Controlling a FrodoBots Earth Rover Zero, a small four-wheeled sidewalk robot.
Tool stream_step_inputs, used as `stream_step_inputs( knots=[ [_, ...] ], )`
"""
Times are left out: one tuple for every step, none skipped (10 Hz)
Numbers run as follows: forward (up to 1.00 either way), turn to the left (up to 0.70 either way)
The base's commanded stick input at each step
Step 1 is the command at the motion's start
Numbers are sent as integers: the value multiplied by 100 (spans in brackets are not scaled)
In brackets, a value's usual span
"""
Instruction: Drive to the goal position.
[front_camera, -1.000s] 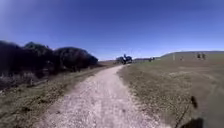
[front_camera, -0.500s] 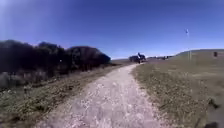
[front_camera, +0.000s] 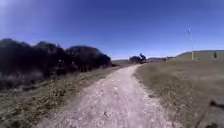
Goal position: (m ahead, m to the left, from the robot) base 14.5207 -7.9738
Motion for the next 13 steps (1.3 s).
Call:
stream_step_inputs(
  knots=[
    [100, 0],
    [100, 0],
    [100, 0],
    [100, 0],
    [100, 0],
    [100, 0],
    [100, -33],
    [100, -37],
    [100, -40],
    [100, -21],
    [100, -2],
    [100, 0],
    [100, 0]
  ],
)
